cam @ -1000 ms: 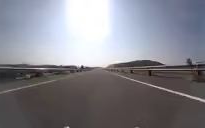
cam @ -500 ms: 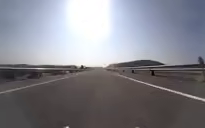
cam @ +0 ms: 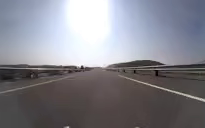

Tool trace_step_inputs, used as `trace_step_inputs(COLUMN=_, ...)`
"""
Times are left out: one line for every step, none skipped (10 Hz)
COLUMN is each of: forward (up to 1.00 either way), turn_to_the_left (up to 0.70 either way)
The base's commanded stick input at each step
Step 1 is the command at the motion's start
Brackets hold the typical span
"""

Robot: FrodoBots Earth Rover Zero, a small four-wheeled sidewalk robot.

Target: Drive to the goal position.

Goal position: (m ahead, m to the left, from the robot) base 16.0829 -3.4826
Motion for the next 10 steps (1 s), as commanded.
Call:
trace_step_inputs(forward=1.0, turn_to_the_left=0.0)
trace_step_inputs(forward=1.0, turn_to_the_left=0.0)
trace_step_inputs(forward=1.0, turn_to_the_left=0.0)
trace_step_inputs(forward=1.0, turn_to_the_left=0.0)
trace_step_inputs(forward=1.0, turn_to_the_left=0.0)
trace_step_inputs(forward=1.0, turn_to_the_left=0.0)
trace_step_inputs(forward=1.0, turn_to_the_left=0.0)
trace_step_inputs(forward=1.0, turn_to_the_left=0.0)
trace_step_inputs(forward=1.0, turn_to_the_left=0.0)
trace_step_inputs(forward=1.0, turn_to_the_left=0.0)
